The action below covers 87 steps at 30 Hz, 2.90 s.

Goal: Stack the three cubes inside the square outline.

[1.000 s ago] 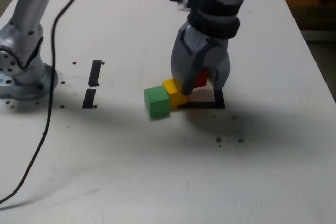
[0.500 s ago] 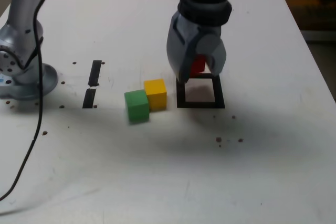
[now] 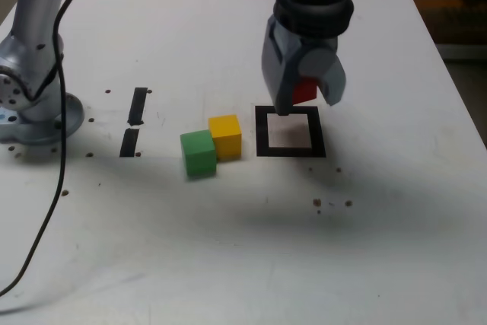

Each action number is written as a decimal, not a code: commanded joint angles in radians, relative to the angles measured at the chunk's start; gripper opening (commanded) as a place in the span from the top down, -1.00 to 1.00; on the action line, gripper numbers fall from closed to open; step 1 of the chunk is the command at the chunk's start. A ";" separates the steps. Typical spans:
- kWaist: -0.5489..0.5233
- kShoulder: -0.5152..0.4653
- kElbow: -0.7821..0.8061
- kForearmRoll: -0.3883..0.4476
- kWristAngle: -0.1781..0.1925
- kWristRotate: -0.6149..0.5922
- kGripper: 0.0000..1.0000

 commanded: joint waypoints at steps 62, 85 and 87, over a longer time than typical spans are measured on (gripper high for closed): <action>-0.047 0.028 0.169 -0.156 -0.005 0.119 -0.01; -0.044 -0.023 0.166 -0.132 -0.016 0.166 -0.67; -0.044 -0.045 0.167 -0.114 -0.008 0.165 -0.67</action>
